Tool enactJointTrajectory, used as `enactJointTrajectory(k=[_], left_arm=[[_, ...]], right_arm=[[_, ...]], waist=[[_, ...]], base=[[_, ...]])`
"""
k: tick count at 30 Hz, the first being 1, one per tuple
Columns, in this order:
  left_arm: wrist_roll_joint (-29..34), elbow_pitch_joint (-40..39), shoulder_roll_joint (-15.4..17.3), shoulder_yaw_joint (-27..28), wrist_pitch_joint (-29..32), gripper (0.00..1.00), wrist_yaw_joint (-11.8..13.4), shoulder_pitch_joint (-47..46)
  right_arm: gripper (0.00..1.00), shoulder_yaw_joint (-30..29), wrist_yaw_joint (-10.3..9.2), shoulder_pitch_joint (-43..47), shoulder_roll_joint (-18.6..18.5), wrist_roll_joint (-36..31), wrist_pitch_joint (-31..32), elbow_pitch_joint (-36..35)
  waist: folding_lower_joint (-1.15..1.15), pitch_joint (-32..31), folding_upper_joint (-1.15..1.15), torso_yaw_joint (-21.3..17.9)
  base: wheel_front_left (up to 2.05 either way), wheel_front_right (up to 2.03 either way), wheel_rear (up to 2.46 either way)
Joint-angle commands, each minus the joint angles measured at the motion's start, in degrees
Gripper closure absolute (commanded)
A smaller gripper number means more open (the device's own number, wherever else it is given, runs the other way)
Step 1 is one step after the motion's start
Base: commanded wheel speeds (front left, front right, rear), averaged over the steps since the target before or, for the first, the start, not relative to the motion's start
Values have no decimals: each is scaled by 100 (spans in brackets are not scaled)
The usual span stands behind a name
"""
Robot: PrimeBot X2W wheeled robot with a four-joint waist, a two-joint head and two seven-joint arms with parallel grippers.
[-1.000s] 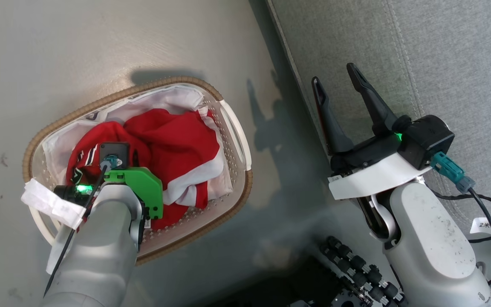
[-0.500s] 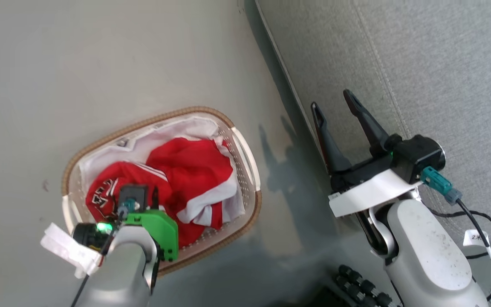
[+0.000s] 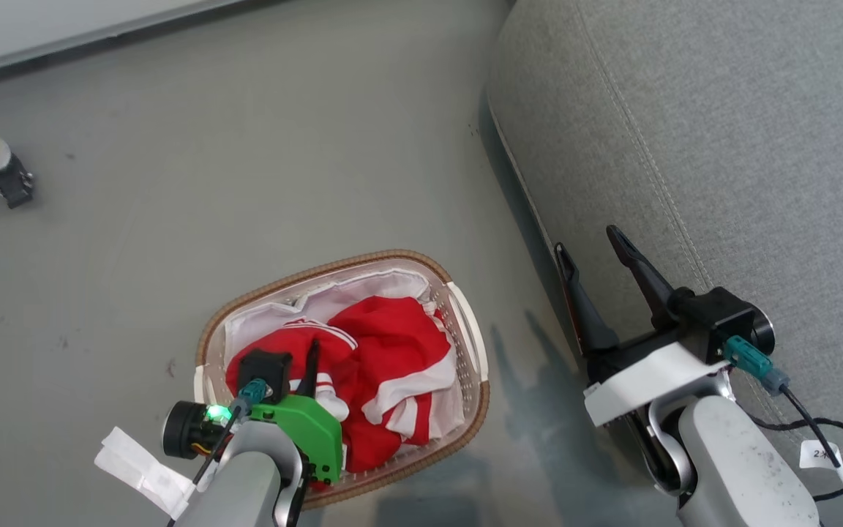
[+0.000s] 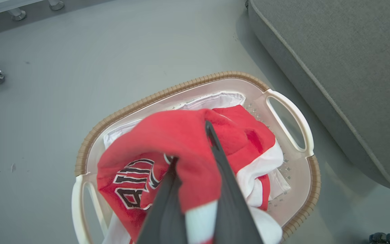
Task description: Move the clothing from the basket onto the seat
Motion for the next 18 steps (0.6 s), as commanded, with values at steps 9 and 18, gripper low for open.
enactJointTrajectory(k=[9, 18], left_arm=[[122, -879, 4, -64, -4, 100, -65, 385], [176, -1909, 5, -133, -5, 100, -132, 502]], right_arm=[[0, -12, -4, 480, -51, -79, -26, 151], [0, -72, -4, 880, -43, -139, -26, 209]], waist=[[1, -1099, 0, 479], [1, -1619, 0, 585]], base=[[0, 0, 0], [0, 0, 0]])
